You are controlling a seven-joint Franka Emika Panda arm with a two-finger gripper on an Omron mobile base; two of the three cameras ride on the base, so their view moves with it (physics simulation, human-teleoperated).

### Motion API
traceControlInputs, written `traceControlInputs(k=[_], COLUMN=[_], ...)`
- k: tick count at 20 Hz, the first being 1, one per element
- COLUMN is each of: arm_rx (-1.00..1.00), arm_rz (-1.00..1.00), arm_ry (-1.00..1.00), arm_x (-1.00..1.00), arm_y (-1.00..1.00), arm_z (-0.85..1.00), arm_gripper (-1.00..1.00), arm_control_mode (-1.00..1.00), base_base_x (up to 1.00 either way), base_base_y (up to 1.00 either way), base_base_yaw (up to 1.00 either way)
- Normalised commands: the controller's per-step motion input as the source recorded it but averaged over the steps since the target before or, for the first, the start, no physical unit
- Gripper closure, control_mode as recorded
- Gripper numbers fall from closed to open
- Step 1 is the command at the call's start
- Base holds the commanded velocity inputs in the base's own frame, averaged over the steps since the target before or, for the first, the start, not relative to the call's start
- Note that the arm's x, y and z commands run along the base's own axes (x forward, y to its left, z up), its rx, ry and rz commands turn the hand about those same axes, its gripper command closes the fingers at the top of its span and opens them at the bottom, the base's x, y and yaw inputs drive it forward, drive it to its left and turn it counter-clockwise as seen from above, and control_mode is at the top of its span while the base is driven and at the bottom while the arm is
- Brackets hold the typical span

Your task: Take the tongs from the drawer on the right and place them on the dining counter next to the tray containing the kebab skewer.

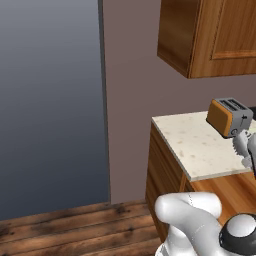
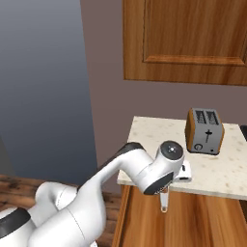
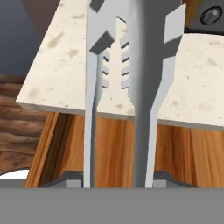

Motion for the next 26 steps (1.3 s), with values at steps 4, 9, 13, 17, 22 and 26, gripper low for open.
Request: traceControlInputs(k=[4,9,13,17,22,26], arm_rx=[0.00,0.00,0.00,0.00,0.00,-0.02], arm_rz=[0.13,0.13,0.11,0.06,0.02,0.00], arm_ry=[0.00,0.04,0.10,0.09,0.01,0.00], arm_x=[0.59,0.76,0.80,0.50,0.23,0.02], arm_y=[0.50,0.53,0.51,0.50,0.56,0.65], arm_z=[0.32,0.24,0.12,0.12,0.20,0.27], arm_gripper=[1.00,1.00,1.00,1.00,1.00,1.00], arm_control_mode=[-1.00,-1.00,-1.00,-1.00,-1.00,-1.00], base_base_x=[0.00,0.00,0.00,0.00,0.00,0.00], base_base_y=[0.00,0.00,0.00,0.00,0.00,0.00], base_base_yaw=[0.00,0.00,0.00,0.00,0.00,0.00])
